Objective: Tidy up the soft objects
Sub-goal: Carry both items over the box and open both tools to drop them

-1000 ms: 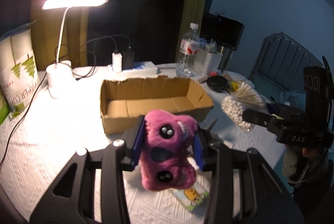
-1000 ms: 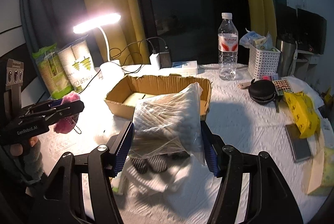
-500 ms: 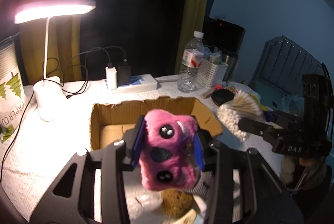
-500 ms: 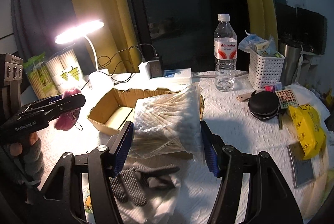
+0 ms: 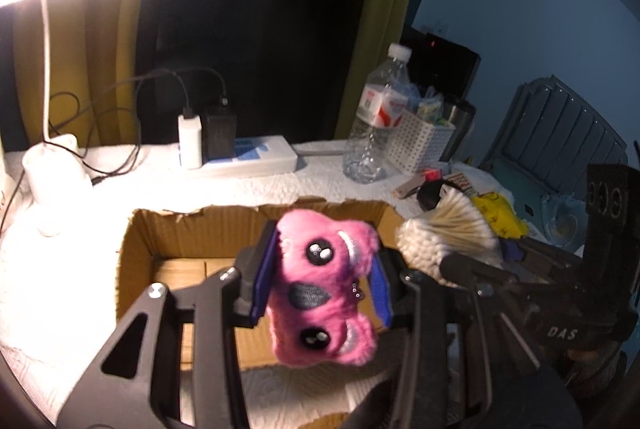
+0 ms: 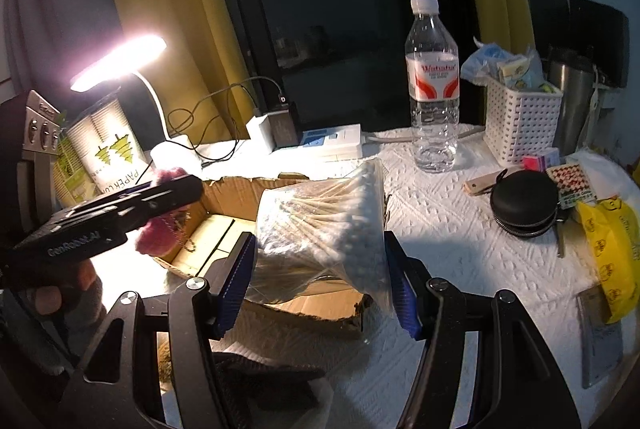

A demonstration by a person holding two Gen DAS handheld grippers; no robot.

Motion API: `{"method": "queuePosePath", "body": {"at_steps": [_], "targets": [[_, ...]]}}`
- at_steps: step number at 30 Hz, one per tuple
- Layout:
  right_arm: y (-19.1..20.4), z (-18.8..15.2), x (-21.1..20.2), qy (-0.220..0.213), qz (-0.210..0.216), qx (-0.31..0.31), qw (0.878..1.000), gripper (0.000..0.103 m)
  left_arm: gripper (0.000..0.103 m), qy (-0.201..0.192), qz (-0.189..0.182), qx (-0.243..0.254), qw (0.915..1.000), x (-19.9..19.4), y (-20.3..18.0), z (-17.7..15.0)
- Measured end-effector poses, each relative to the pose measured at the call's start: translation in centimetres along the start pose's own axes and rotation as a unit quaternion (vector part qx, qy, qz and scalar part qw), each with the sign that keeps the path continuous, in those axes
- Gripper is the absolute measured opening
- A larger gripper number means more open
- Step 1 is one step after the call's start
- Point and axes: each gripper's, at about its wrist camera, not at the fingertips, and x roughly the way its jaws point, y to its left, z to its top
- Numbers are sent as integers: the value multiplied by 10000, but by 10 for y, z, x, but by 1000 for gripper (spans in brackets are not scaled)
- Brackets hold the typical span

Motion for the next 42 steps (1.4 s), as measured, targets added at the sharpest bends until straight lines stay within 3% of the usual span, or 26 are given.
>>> {"method": "queuePosePath", "body": {"at_steps": [4, 7, 14, 20, 23, 42], "targets": [[-3, -1, 13, 119, 44, 27, 9999, 65, 44, 310, 41, -63, 9995, 22, 2, -3], [-5, -4, 22, 220, 64, 76, 9997, 65, 52, 482, 33, -139, 9987, 32, 3, -7], [-3, -8, 31, 347, 10, 95, 9994, 66, 52, 556, 81, -221, 9982, 31, 9, -10], [0, -6, 32, 424, 22, 131, 9990, 68, 52, 483, 82, -239, 9985, 17, 14, -11], [4, -7, 29, 405, 0, 123, 9991, 77, 52, 479, 69, -234, 9986, 10, 14, -13], [36, -24, -28, 273, -323, -32, 9991, 77, 52, 200, -94, -132, 9997, -56, 4, -40]]}}
